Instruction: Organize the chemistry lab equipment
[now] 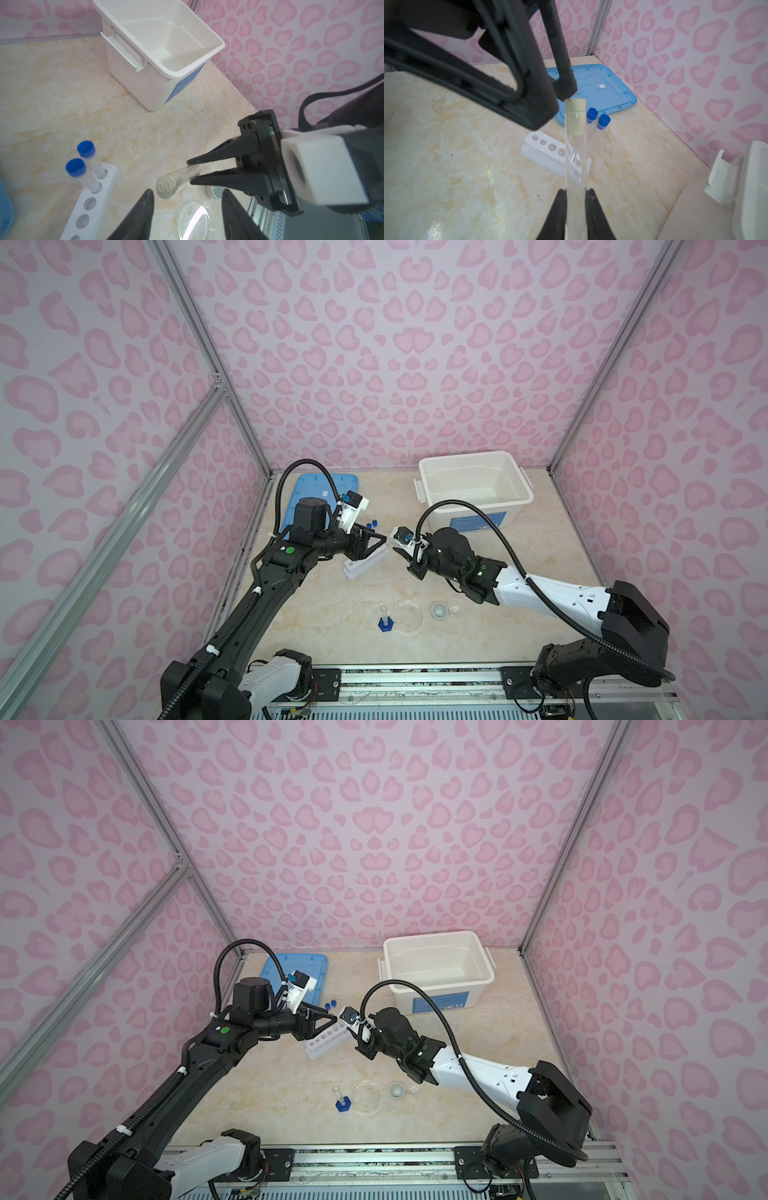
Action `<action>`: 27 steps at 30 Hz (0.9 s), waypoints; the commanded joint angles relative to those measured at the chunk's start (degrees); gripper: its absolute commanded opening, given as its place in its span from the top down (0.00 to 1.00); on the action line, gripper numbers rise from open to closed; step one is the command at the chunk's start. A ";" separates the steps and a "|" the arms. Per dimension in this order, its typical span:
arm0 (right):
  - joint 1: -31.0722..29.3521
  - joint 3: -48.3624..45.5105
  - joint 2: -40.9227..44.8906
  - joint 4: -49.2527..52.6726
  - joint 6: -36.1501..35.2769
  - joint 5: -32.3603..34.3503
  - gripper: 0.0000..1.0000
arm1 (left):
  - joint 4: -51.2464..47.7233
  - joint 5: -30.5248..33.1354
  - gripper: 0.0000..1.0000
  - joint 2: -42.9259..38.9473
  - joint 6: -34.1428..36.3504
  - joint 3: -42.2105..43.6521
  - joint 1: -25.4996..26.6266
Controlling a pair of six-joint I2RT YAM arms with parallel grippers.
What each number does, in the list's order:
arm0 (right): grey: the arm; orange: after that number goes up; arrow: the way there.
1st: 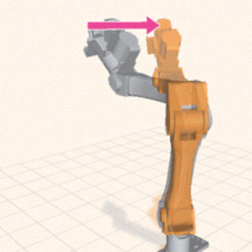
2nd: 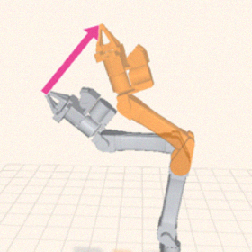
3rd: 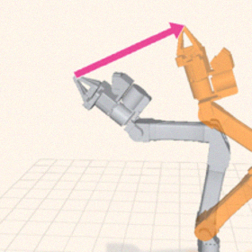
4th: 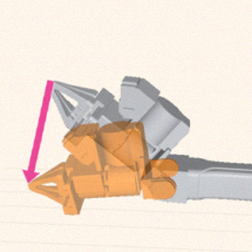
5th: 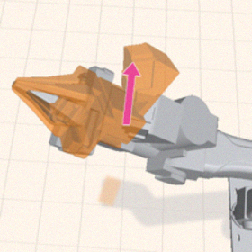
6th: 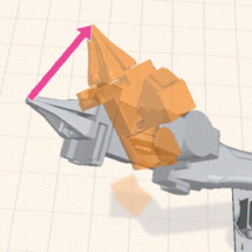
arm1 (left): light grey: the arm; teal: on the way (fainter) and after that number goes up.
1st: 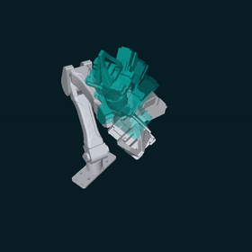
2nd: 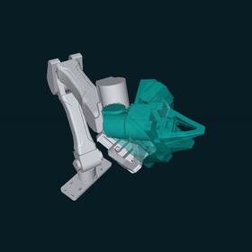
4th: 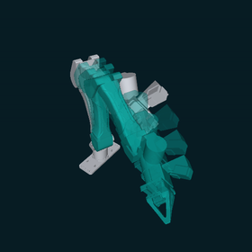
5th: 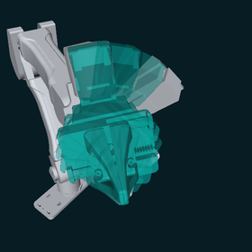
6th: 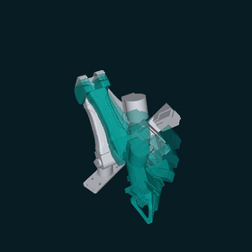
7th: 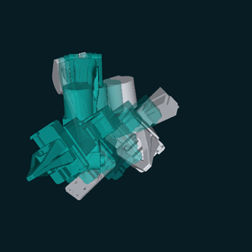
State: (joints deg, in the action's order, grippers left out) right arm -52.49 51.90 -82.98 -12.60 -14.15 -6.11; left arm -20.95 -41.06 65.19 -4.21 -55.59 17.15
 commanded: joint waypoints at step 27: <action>-0.09 -0.79 0.45 -2.81 -0.34 -0.31 0.83 | 1.61 -0.55 0.68 2.30 0.70 -3.07 1.29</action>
State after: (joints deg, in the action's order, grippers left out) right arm -52.53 51.51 -82.61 -13.78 -14.20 -6.46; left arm -20.88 -40.27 67.18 -3.81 -57.87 18.44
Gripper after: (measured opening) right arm 0.175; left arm 0.329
